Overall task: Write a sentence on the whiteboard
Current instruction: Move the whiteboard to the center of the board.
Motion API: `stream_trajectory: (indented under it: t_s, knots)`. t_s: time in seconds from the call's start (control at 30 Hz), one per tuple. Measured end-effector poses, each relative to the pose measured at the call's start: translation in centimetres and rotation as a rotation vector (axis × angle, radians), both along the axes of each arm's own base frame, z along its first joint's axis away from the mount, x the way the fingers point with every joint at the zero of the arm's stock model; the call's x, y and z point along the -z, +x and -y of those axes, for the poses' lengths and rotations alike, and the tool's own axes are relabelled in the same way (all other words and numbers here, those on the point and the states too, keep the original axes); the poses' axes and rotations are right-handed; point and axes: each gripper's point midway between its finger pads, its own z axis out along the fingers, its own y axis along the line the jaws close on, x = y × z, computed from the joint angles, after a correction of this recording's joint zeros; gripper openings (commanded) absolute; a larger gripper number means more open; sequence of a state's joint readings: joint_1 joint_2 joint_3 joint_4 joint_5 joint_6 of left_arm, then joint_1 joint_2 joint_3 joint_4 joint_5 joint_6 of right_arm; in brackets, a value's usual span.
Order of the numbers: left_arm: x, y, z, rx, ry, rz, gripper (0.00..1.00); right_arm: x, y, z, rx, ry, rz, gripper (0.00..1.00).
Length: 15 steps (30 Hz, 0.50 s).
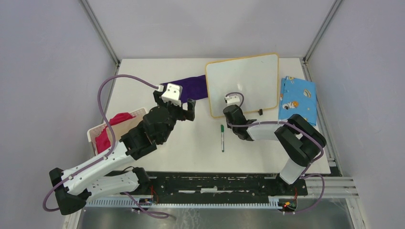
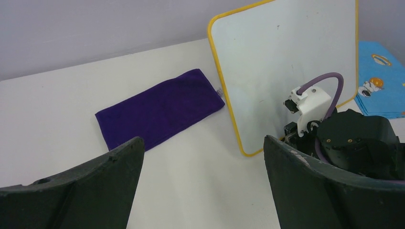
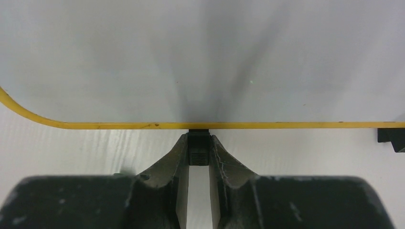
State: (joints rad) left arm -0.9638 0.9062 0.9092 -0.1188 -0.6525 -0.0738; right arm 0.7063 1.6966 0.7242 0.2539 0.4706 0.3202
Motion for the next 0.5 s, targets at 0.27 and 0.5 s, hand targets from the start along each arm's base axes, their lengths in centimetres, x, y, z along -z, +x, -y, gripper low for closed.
stream_trajectory:
  t_s: [0.27,0.5]
  knots:
    - [0.0,-0.1,0.1,0.002,0.0,0.0,0.99,-0.1,-0.7,-2.1,0.035,0.008,-0.008,0.0]
    - [0.0,-0.1,0.2,0.004,0.0,0.001,0.99,0.1,-1.1,-3.9,0.052,0.009,-0.012,0.0]
